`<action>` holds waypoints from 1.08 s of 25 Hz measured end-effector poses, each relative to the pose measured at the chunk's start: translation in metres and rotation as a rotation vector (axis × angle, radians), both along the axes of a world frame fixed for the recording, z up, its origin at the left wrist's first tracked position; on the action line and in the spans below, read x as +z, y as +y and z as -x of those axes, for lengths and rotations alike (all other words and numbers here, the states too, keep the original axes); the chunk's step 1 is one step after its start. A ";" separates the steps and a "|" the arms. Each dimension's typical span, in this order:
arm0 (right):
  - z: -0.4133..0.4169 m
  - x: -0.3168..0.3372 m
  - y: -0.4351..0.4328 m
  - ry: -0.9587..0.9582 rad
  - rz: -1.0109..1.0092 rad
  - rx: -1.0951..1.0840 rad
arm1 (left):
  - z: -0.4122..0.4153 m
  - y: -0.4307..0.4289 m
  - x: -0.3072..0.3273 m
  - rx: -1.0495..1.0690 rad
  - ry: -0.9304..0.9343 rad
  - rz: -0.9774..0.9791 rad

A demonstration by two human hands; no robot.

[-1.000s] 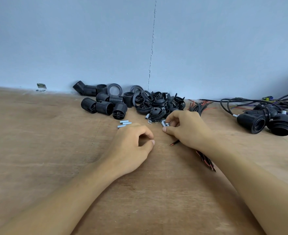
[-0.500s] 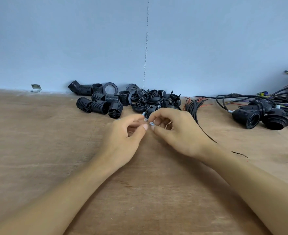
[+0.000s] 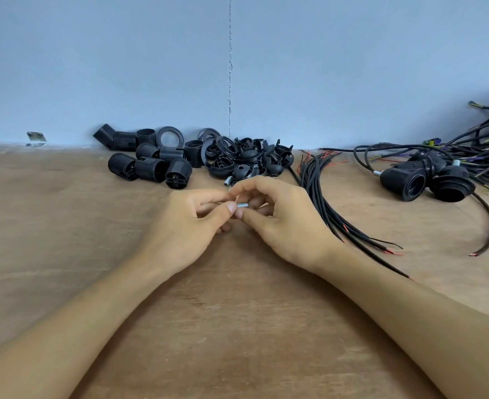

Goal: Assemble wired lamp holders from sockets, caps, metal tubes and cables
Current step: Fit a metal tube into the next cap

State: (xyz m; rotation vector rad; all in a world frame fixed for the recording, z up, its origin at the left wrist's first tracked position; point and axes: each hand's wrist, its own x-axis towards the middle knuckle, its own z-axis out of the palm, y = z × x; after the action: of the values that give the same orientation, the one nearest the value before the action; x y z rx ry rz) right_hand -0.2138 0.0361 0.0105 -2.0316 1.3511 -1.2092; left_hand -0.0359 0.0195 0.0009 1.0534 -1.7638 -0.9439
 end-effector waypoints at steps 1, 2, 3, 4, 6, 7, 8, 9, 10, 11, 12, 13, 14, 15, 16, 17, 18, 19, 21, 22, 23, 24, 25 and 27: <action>0.000 0.001 0.001 -0.033 -0.003 -0.008 | 0.001 0.000 0.000 0.005 0.024 -0.027; 0.000 0.002 0.002 -0.061 -0.005 -0.011 | 0.001 0.000 -0.001 0.012 0.067 -0.059; -0.001 0.004 0.003 -0.080 -0.006 -0.011 | 0.001 -0.001 -0.001 0.019 0.120 -0.093; -0.001 0.005 0.004 -0.089 -0.004 -0.014 | 0.001 -0.001 0.000 0.024 0.172 -0.124; -0.002 0.007 0.006 -0.093 0.006 -0.026 | 0.002 0.001 0.002 0.021 0.228 -0.161; -0.003 0.008 0.007 -0.094 0.010 -0.023 | 0.002 0.001 0.003 0.018 0.238 -0.170; -0.003 0.008 0.007 -0.094 0.013 -0.016 | 0.003 0.002 0.003 0.016 0.243 -0.180; -0.004 0.008 0.008 -0.090 0.020 -0.009 | 0.003 0.002 0.003 0.014 0.249 -0.193; -0.004 0.008 0.007 -0.080 0.030 -0.007 | 0.003 0.002 0.003 0.009 0.257 -0.207; -0.003 0.008 0.007 -0.068 0.039 -0.012 | 0.003 0.002 0.003 0.002 0.263 -0.217; -0.002 0.007 0.006 -0.057 0.046 -0.021 | 0.003 0.002 0.002 -0.004 0.265 -0.224; -0.001 0.007 0.006 -0.049 0.049 -0.030 | 0.003 0.002 0.002 -0.008 0.265 -0.227; -0.001 0.006 0.005 -0.052 0.046 -0.036 | 0.002 0.002 0.002 -0.009 0.268 -0.230; 0.000 0.005 0.005 -0.066 0.034 -0.036 | 0.002 0.002 0.003 -0.010 0.276 -0.234; 0.000 0.005 0.005 -0.088 0.014 -0.030 | 0.001 0.002 0.003 -0.013 0.287 -0.238; 0.000 0.005 0.005 -0.110 -0.010 -0.023 | 0.000 0.002 0.004 -0.021 0.296 -0.244; 0.001 0.005 0.005 -0.127 -0.031 -0.017 | -0.001 0.002 0.004 -0.035 0.302 -0.252; 0.002 0.006 0.005 -0.141 -0.049 -0.010 | -0.002 0.001 0.005 -0.052 0.302 -0.256; 0.004 0.007 0.004 -0.168 -0.076 0.010 | -0.001 0.002 0.005 -0.072 0.284 -0.256; 0.005 0.008 0.004 -0.181 -0.083 0.017 | 0.000 0.003 0.004 -0.070 0.271 -0.252; 0.005 0.008 0.004 -0.192 -0.087 0.021 | 0.001 0.003 0.003 -0.065 0.260 -0.244; 0.005 0.009 0.004 -0.199 -0.090 0.025 | 0.001 0.003 0.002 -0.061 0.251 -0.235; 0.005 0.008 0.004 -0.206 -0.097 0.028 | 0.002 0.003 0.002 -0.058 0.244 -0.225; 0.004 0.008 0.004 -0.225 -0.125 0.029 | 0.002 0.003 0.001 -0.054 0.233 -0.202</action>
State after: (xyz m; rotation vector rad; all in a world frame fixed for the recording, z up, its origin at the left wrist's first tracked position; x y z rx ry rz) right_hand -0.2181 0.0400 0.0186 -1.7653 1.2519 -1.2650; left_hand -0.0375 0.0226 0.0016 0.9800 -1.5351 -1.2469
